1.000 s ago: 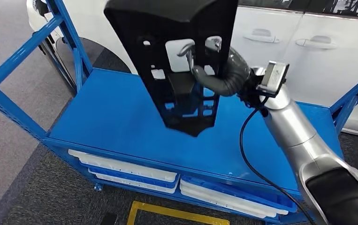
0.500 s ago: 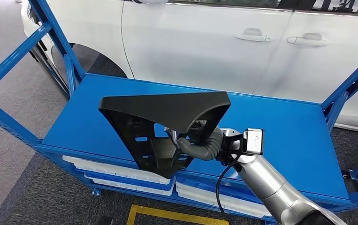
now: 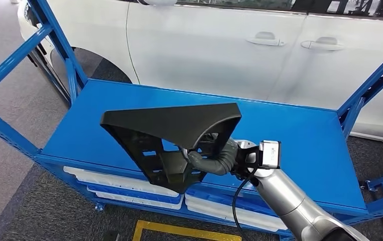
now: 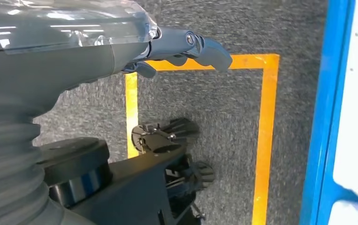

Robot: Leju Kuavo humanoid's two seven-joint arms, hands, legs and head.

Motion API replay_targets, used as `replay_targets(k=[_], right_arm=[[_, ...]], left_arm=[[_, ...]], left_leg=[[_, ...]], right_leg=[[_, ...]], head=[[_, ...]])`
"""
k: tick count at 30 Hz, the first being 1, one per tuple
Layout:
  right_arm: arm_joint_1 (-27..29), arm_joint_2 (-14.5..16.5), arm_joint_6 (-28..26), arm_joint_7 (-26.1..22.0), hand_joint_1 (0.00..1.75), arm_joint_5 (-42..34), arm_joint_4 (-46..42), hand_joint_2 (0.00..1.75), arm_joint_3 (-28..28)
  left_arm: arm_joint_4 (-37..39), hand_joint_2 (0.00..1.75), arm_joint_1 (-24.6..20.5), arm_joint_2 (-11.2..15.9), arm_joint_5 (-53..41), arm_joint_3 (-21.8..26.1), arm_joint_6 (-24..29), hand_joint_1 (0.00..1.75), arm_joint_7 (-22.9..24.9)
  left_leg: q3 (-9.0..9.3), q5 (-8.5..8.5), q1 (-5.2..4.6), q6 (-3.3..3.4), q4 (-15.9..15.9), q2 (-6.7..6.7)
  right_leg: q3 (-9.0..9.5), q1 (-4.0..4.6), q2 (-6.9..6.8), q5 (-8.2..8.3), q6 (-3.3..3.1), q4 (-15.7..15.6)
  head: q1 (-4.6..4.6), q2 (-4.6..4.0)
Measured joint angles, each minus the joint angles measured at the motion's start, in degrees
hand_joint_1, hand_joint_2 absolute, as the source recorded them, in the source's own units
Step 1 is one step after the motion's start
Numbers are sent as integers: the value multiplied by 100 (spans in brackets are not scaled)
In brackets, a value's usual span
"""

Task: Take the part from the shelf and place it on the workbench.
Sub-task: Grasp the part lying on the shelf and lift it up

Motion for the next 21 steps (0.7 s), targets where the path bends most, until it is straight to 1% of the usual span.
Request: replay_targets(k=[1, 2, 3, 5, 6, 7, 8, 9, 10, 11, 12, 13, 14, 15, 16, 17, 18, 19, 20, 21], right_arm=[[3, 0, -8, 31, 175, -7, -9, 175, -2], [6, 0, -12, 51, 175, -11, -14, 175, -4], [14, 0, -14, 67, 175, -17, -17, 175, -7], [62, 0, -13, 87, 175, -49, -19, 175, -13], [95, 0, -10, 101, 175, -77, -20, 175, -15], [115, 0, -3, 134, 175, -121, -22, 175, -18], [107, -2, 8, 189, 175, -186, -31, 175, -26], [68, -8, 25, 266, 175, -275, -46, 175, -42], [2, -14, 48, 360, 175, -382, -73, 175, -70], [-77, -20, 71, 452, 175, -491, -106, 175, -104], [-159, -24, 89, 533, 175, -584, -142, 175, -136], [-232, -26, 100, 603, 175, -656, -174, 175, -163], [-291, -32, 99, 662, 175, -701, -200, 175, -181], [-337, -39, 96, 715, 175, -728, -221, 175, -192], [-379, -50, 91, 767, 175, -745, -234, 175, -199], [-424, -64, 87, 814, 175, -761, -248, 175, -202], [-473, -86, 83, 854, 175, -780, -261, 175, -202], [-519, -118, 80, 884, 175, -799, -274, 175, -202], [-552, -158, 79, 904, 175, -816, -288, 175, -202], [-569, -211, 78, 916, 175, -826, -299, 175, -202]], left_arm=[[1, 175, -3, 0, -1, 1, -4, 0, 3], [1, 175, -9, -1, -2, 2, -11, 0, 5], [2, 175, -16, -2, 0, 3, -21, 0, 9], [2, 175, -18, 0, 12, 5, -44, 0, 26], [2, 175, -15, 2, 20, 8, -53, 0, 36], [2, 175, -11, 4, 29, 11, -58, 0, 42], [2, 175, -10, 5, 36, 13, -61, 0, 45], [2, 175, -10, 5, 42, 14, -62, 0, 46], [2, 175, -11, 5, 45, 14, -64, 0, 44], [2, 175, -16, 5, 46, 14, -65, 0, 41], [2, 175, -22, 7, 47, 14, -66, 0, 37], [1, 175, -26, 8, 48, 14, -66, 0, 32], [1, 175, -29, 8, 48, 14, -65, 0, 29], [1, 175, -28, 9, 49, 14, -63, 0, 27], [1, 175, -27, 9, 49, 14, -58, 0, 27], [1, 175, -26, 9, 51, 14, -54, 0, 28], [1, 175, -25, 9, 52, 14, -49, 0, 30], [1, 175, -25, 9, 54, 14, -45, 0, 33], [2, 175, -23, 9, 55, 14, -44, 0, 38], [2, 175, -21, 9, 54, 14, -40, 0, 44]], left_leg=[[-3, 42, 9, 35, -29, 10], [-14, 87, 20, 73, -59, 21], [-33, 122, 33, 101, -87, 31], [-106, 166, 32, 124, -85, 38], [-149, 183, 30, 123, -72, 39], [-192, 198, 30, 119, -52, 40], [-233, 209, 30, 112, -27, 40], [-267, 218, 31, 104, 2, 39], [-294, 225, 30, 91, 28, 39], [-322, 235, 20, 69, 52, 39], [-348, 252, 10, 38, 66, 39], [-372, 275, 2, 2, 71, 40], [-391, 303, -4, -39, 68, 40], [-406, 332, -4, -77, 61, 37], [-431, 313, 3, -109, 77, 32], [-480, 215, 6, -139, 166, 25], [-565, 35, 10, -164, 365, 19], [-683, -216, 17, -184, 687, 16], [-810, -470, 16, -203, 1081, 15], [-908, -662, 17, -216, 1444, 15]], right_leg=[[-10, -5, -2, -32, 35, 19], [-52, -10, -5, -130, 68, 119], [-139, -18, -8, -304, 95, 331], [-429, -45, -14, -736, 146, 1057], [-552, -59, -14, -873, 167, 1385], [-595, -73, -16, -909, 182, 1550], [-522, -86, -19, -831, 189, 1476], [-344, -98, -24, -672, 188, 1191], [-115, -107, -33, -518, 179, 782], [80, -98, -40, -399, 163, 417], [197, -87, -43, -329, 138, 168], [235, -71, -43, -309, 111, 52], [218, -52, -39, -289, 81, 49], [192, -57, -40, -257, 40, 43], [168, -63, -51, -217, -3, 29], [136, -71, -63, -170, -52, 10], [93, -80, -77, -118, -96, -10], [43, -76, -92, -70, -125, -15], [-13, -66, -100, -28, -143, -12], [-69, -55, -110, 13, -147, -6]], head=[[0, 0], [0, 0], [0, 0], [0, 0], [0, 0], [0, 0], [0, 0], [0, 0], [0, 0], [0, 0], [0, 0], [0, 0], [0, 0], [0, 0], [0, 0], [0, 0], [-1, 0], [-1, 0], [-1, 0], [-1, 0]])
